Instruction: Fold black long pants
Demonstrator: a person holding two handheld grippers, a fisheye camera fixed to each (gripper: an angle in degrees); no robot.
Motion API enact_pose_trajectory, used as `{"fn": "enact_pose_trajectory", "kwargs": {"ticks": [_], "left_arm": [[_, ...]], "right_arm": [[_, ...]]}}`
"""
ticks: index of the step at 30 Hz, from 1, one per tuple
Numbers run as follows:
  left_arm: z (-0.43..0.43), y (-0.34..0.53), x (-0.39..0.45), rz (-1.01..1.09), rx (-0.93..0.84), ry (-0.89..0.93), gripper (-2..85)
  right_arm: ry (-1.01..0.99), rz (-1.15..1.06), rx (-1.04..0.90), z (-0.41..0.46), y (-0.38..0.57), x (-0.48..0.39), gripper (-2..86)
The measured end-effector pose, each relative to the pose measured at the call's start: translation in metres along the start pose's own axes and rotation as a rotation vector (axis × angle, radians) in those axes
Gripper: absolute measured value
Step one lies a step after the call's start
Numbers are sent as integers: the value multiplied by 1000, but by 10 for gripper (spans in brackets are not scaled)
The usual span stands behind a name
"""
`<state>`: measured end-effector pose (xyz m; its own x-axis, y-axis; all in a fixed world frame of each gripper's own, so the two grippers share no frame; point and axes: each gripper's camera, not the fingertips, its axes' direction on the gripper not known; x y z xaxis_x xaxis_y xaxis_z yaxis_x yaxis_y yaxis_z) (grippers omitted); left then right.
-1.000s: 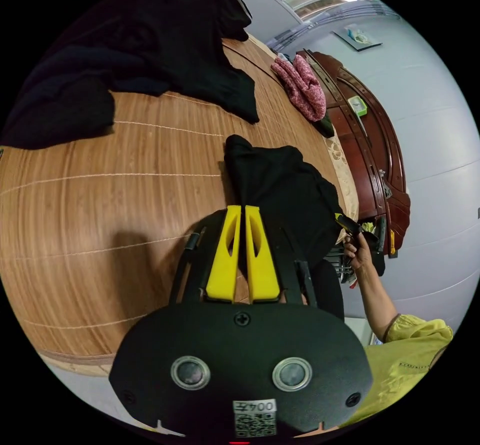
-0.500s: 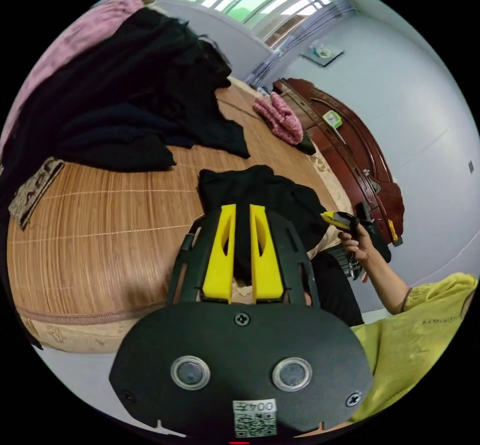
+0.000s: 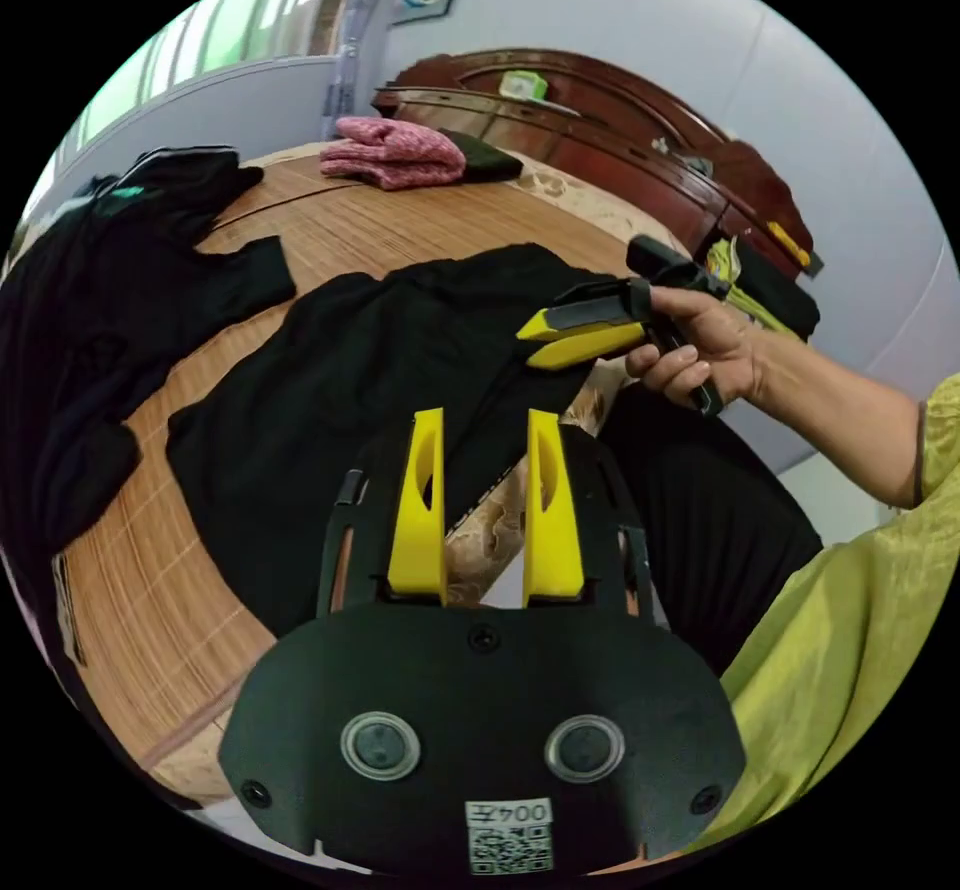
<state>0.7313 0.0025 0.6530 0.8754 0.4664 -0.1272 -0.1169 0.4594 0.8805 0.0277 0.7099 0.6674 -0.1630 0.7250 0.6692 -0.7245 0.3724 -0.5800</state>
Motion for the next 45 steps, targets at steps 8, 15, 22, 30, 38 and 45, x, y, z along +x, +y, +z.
{"fn": "enact_pose_trajectory", "kwargs": {"ticks": [8,15,22,30,38,45], "left_arm": [[-12,-49,45,113,-73,-49,126],[-33,-73,67,60,-106,-205,42],[-87,-70,65,-78,13,-110,18],[-130,-66,74,-107,61,-80,17],[-178,-67,78,-159,105,-118,16],[-236,-88,89,-210,222,-126,16]], "right_arm": [[-40,-38,2,13,-35,-24,13],[-57,-100,-47,27,-58,-51,14],[-166,-47,-44,31,-102,-52,125],[-21,-57,-226,94,-165,-93,126],[300,-288,-302,139,-183,-206,24],[463,-508,-289,133,-168,-287,21]]}}
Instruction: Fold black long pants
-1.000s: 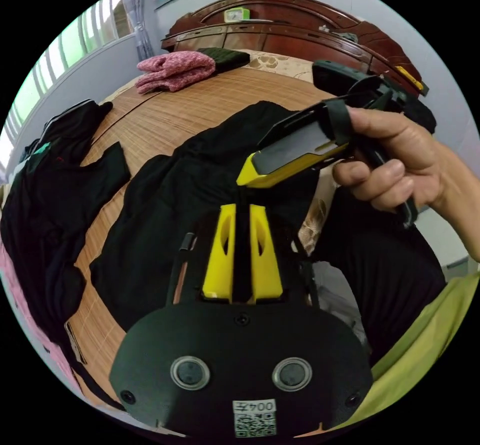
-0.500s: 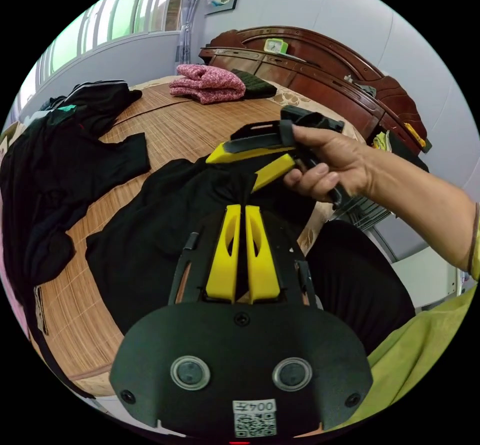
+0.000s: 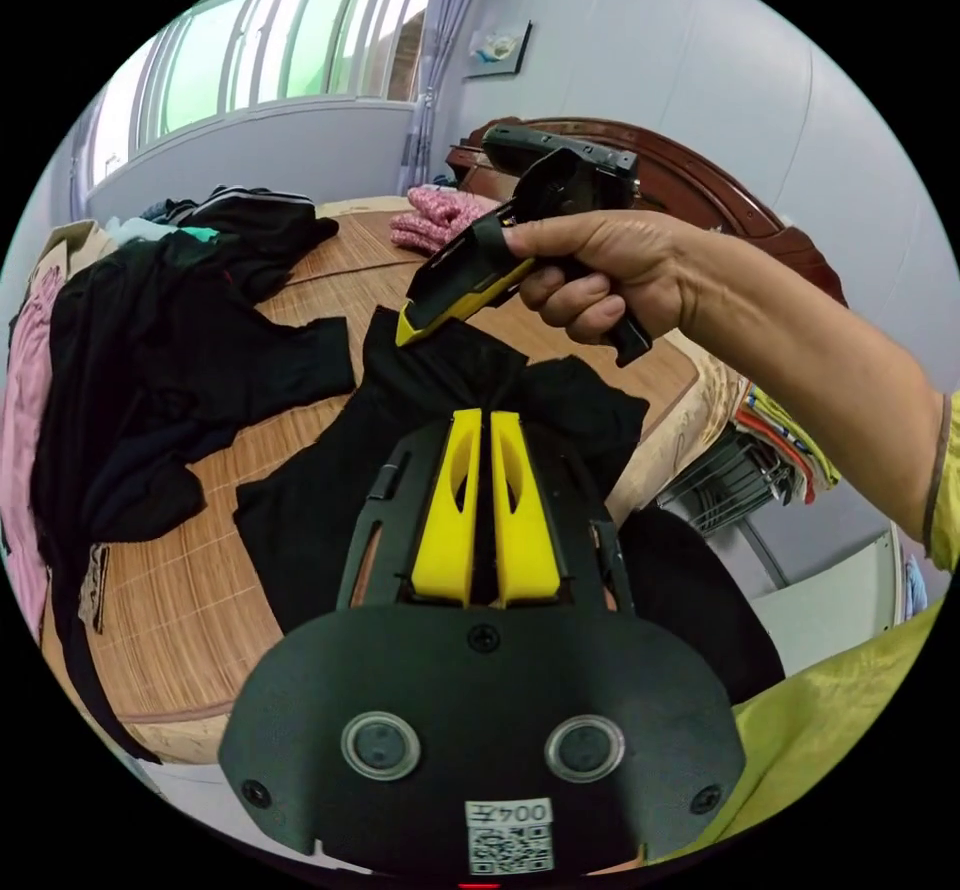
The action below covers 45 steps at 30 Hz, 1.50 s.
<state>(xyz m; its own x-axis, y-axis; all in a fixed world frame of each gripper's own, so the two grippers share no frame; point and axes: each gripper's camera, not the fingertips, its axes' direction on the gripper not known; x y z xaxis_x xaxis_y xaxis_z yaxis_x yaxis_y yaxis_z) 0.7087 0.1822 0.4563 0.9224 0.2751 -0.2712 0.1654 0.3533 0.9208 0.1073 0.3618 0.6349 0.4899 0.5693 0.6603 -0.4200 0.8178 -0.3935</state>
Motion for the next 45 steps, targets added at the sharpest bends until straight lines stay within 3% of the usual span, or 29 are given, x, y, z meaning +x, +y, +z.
{"fn": "enact_pose_trajectory", "kwargs": {"ticks": [8,18,21,24,27,30,34,37,40,45], "left_arm": [[9,-35,39,22,-26,45,18],[111,-26,89,64,-327,80,45],[137,-16,98,63,-446,146,100],[128,-15,109,68,-427,190,137],[92,-13,120,124,-366,233,154],[40,4,115,132,-257,177,155],[-18,59,83,59,-195,-44,151],[-36,104,59,-15,-242,-205,149],[-37,130,49,-94,-290,-216,147],[-31,135,69,-39,-266,-327,136]], "right_arm": [[58,33,50,-24,21,19,23],[113,169,6,32,46,65,39],[167,273,46,46,58,75,53],[268,351,117,44,73,72,59],[305,293,307,20,97,42,53],[281,154,394,13,126,-3,48],[273,76,309,53,159,-48,67],[335,111,277,87,178,-61,77],[400,170,226,113,186,-62,80],[458,209,251,128,200,-70,65]]}}
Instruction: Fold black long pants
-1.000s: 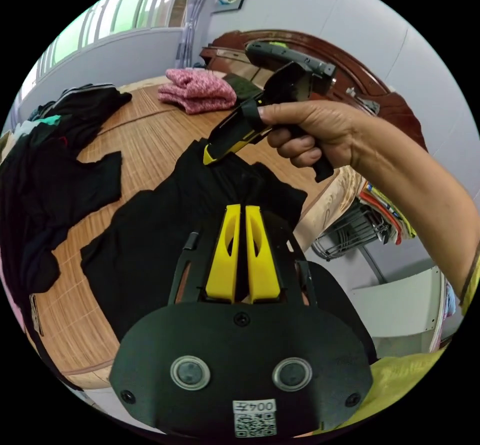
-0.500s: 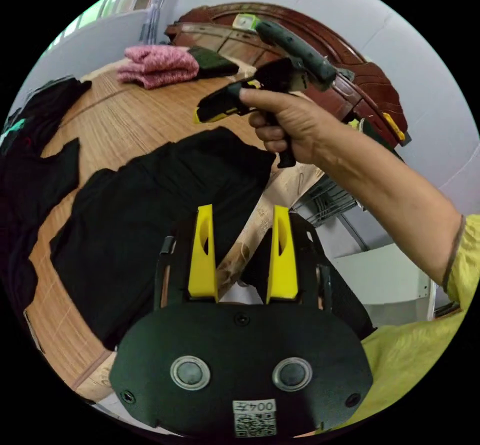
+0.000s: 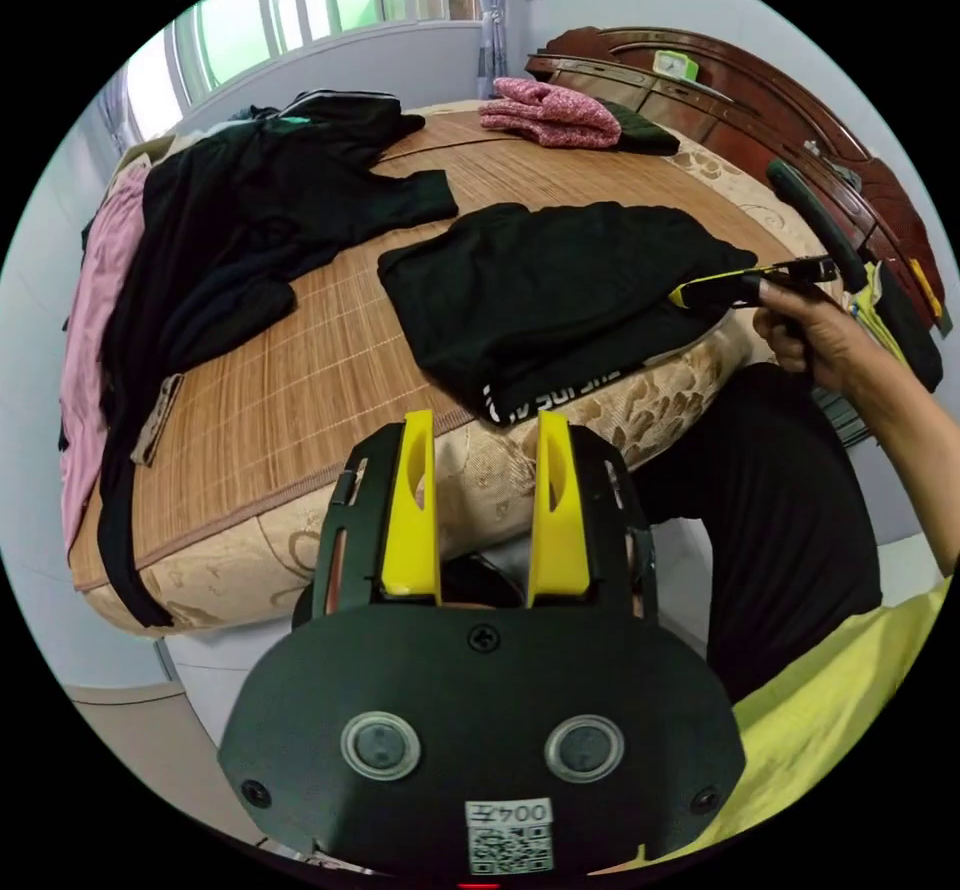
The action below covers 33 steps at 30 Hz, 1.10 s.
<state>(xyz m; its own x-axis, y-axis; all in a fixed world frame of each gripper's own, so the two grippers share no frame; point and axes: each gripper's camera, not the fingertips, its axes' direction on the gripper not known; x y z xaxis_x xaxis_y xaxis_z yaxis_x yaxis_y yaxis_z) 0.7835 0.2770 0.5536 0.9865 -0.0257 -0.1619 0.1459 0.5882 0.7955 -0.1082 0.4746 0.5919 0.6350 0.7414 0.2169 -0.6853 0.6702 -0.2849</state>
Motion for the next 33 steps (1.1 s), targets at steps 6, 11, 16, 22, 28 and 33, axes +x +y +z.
{"fn": "enact_pose_trajectory", "kwargs": {"ticks": [6,11,16,22,28,33], "left_arm": [[11,-1,23,74,-22,-81,123],[16,2,32,117,-31,-142,113],[21,5,35,132,-28,-164,103],[26,4,45,176,5,-255,59],[51,35,1,3,-18,-92,30],[58,29,-4,26,-50,-79,24]], "right_arm": [[-20,51,2,-3,14,0,62],[-49,74,49,-5,33,5,46],[-85,109,54,-7,43,10,38],[-28,71,45,-9,53,4,33],[-22,55,46,-11,63,6,29],[-6,29,56,-13,71,6,34]]}}
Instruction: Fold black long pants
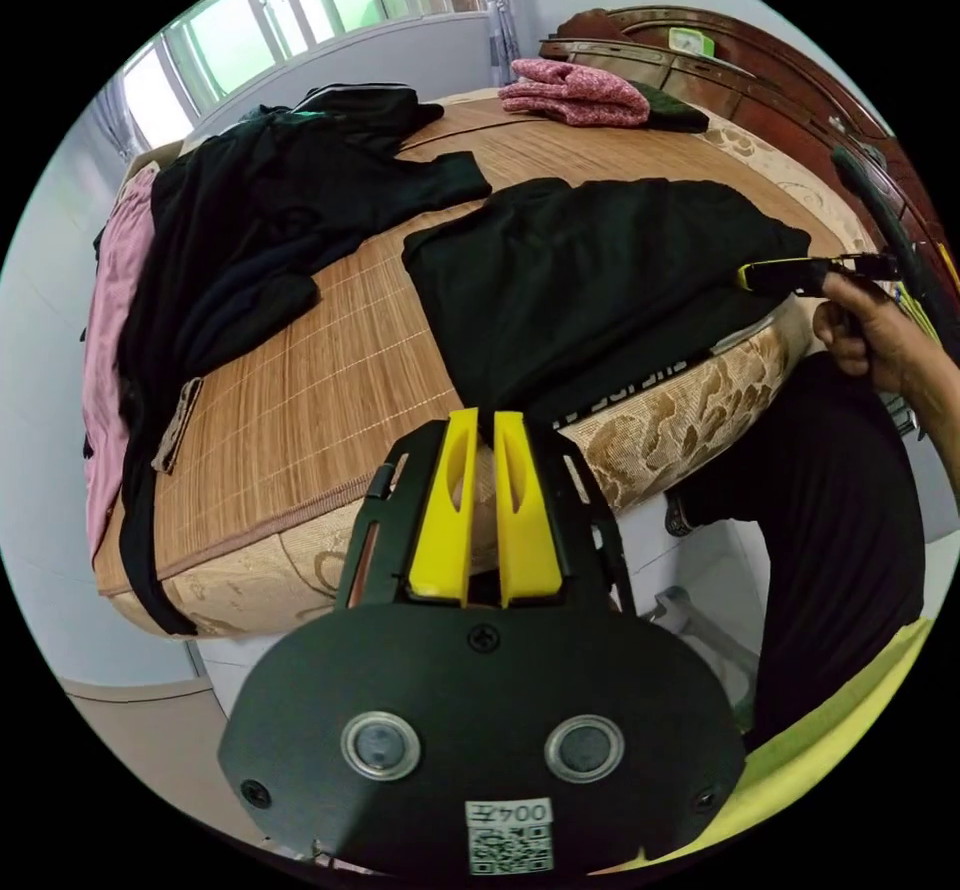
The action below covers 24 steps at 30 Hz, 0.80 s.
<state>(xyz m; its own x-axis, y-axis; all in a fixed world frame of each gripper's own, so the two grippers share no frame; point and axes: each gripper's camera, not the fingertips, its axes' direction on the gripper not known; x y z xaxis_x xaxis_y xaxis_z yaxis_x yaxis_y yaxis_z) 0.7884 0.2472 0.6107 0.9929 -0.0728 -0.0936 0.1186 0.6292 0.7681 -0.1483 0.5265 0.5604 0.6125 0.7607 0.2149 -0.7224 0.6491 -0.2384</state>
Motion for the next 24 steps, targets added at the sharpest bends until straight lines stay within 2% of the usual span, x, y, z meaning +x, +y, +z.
{"fn": "enact_pose_trajectory", "kwargs": {"ticks": [3,8,12,14,15,16,20,22,24], "left_arm": [[-5,6,-13,11,10,38,22],[-16,9,-45,-39,110,140,18],[3,-34,-44,7,127,169,10],[28,-53,-33,99,39,166,6],[55,-63,-26,163,-122,195,4],[65,-66,-27,177,-151,206,4],[47,-77,-46,109,16,203,2],[48,-95,-54,126,102,165,3],[64,-114,-56,138,80,110,4]], "right_arm": [[-44,-5,-11,-9,5,6,44],[-76,49,163,-39,22,13,49],[-83,17,51,-24,14,3,51],[-65,38,-91,-6,11,6,47],[-77,34,-73,-9,12,7,44],[-84,53,-45,-17,13,13,44],[13,120,135,-49,22,41,77],[45,173,126,-48,19,57,102],[52,242,112,-44,16,72,114]]}}
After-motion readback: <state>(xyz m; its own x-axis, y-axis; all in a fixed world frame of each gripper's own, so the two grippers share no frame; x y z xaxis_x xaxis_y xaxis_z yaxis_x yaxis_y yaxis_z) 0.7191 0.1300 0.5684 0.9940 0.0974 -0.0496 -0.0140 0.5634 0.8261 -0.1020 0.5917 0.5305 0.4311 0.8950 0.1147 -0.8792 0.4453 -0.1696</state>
